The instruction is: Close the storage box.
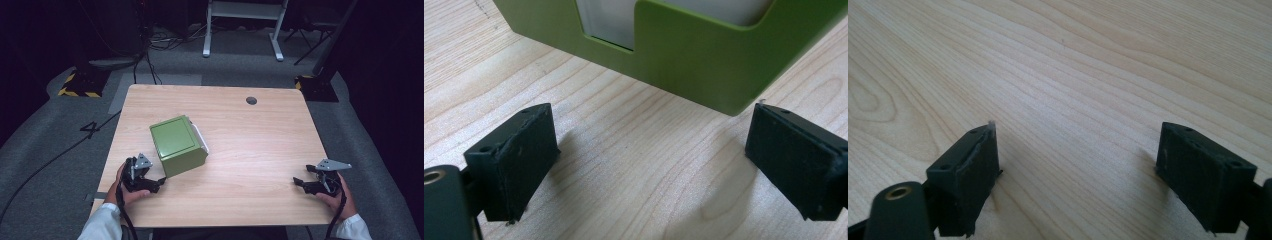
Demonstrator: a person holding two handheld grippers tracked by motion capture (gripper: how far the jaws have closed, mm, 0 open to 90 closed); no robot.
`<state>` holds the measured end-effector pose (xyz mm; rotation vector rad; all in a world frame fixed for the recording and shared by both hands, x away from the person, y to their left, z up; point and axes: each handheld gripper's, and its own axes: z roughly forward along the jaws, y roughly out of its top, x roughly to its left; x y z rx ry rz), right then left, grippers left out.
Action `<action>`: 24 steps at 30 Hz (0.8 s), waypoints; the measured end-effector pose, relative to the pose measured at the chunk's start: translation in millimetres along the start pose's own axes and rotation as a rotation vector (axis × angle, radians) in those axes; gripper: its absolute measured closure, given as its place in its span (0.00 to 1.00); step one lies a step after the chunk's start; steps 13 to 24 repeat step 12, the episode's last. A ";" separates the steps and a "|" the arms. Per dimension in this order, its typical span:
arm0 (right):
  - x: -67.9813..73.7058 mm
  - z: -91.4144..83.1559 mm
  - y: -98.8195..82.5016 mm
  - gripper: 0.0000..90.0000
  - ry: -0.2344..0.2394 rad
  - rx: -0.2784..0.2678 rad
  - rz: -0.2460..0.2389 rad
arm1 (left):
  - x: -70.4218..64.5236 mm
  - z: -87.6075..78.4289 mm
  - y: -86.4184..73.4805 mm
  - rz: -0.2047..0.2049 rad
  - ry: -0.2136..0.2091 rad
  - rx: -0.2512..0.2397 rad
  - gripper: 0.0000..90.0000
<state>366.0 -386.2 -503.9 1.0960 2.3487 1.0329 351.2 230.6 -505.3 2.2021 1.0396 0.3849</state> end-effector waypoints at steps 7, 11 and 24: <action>-0.1 -0.2 -0.2 0.19 0.000 -0.001 -0.001 | 0.8 0.2 0.3 0.006 -0.005 0.001 0.07; 0.0 -0.4 -0.2 0.19 0.001 -0.001 0.000 | 0.9 0.2 0.4 0.006 -0.006 0.001 0.07; 0.0 -0.4 -0.2 0.20 0.001 -0.001 0.000 | 0.9 0.3 0.4 0.006 -0.006 0.001 0.07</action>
